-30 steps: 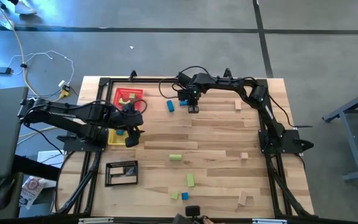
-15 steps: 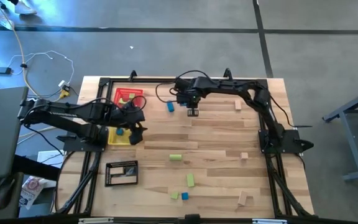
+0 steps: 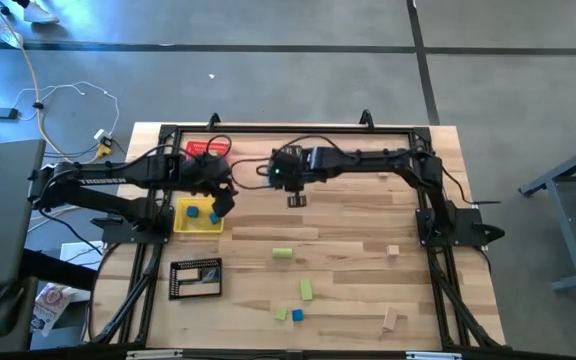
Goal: Sort & place blocks by color
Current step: Put the rectangular blue block into the yellow basket
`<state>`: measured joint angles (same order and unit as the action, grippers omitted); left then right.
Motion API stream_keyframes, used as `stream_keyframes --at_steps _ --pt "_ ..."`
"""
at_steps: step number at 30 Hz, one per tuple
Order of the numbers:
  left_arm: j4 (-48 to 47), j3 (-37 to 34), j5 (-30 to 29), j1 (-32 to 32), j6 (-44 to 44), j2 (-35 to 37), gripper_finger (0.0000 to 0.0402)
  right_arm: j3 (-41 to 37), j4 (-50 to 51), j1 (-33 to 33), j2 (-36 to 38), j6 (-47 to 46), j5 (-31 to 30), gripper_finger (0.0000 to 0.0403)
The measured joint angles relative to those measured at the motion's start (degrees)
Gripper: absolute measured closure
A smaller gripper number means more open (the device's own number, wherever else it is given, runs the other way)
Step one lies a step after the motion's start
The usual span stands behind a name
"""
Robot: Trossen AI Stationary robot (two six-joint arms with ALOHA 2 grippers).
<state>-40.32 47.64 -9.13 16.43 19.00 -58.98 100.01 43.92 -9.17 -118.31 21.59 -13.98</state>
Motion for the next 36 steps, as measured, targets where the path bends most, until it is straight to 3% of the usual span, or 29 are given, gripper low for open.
stream_keyframes --at_steps 13,31,36 --pt "5.6 0.0 5.2 1.7 3.4 0.0 0.0206 0.0 -16.8 7.2 0.1 4.4 -12.0 0.0332" --pt "11.4 0.0 4.3 1.7 2.9 -0.4 0.0206 0.0 -25.8 12.2 0.1 10.0 -22.3 0.0332" --pt "11.5 0.0 4.0 1.7 1.6 -0.4 0.0227 0.0 -25.8 12.2 0.1 10.0 -22.8 0.0332"
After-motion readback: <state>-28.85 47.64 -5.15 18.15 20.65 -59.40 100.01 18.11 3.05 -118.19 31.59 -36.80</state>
